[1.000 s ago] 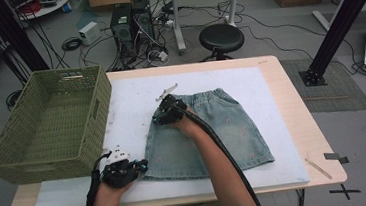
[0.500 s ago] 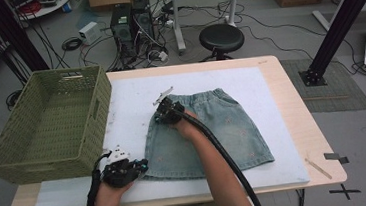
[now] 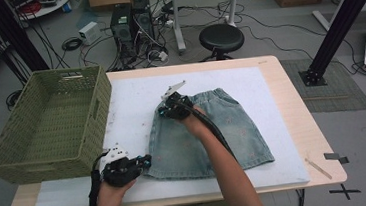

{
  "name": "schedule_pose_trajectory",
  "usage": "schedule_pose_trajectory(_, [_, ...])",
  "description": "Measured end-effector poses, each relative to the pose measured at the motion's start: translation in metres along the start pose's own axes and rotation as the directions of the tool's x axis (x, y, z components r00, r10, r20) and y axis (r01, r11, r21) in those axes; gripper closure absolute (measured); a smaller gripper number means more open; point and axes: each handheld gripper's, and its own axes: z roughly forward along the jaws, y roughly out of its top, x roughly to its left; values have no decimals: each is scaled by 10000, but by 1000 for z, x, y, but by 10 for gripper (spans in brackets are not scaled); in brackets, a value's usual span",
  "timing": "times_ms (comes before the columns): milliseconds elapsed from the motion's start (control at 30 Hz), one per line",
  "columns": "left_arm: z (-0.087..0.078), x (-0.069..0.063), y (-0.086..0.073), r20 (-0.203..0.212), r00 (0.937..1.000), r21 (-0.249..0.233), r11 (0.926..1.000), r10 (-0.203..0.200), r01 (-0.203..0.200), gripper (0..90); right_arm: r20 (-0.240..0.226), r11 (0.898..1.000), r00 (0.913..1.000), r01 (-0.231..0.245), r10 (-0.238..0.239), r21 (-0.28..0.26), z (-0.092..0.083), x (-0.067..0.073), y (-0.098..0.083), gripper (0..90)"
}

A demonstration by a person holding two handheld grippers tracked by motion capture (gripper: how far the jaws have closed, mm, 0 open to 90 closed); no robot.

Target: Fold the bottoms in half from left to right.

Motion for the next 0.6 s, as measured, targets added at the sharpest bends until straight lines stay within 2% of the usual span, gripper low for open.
schedule_pose_trajectory(233, [13, -16, 20, 816, 9964, -346, 9992, 249, -222, 852, 177, 9984, 9994, -293, 301, -485, -30, -10, -6, 900])
schedule_pose_trajectory(333, [19, -23, 32, 1196, 9924, -556, 9982, 277, -211, 851, 323, 9965, 9986, -386, 410, -738, -44, -17, -10, 900])
schedule_pose_trajectory(400, [24, -30, 41, 1400, 9892, -613, 9975, 425, -342, 852, 411, 9945, 9976, -512, 551, -917, -54, -21, -13, 900])
schedule_pose_trajectory(533, [37, -44, 59, 1869, 9808, -841, 9957, 550, -398, 852, 662, 9869, 9936, -820, 919, -1389, -75, -32, -22, 900])
schedule_pose_trajectory(600, [45, -51, 67, 1973, 9775, -846, 9947, 742, -584, 852, 820, 9834, 9910, -925, 1063, -1564, -86, -37, -27, 900])
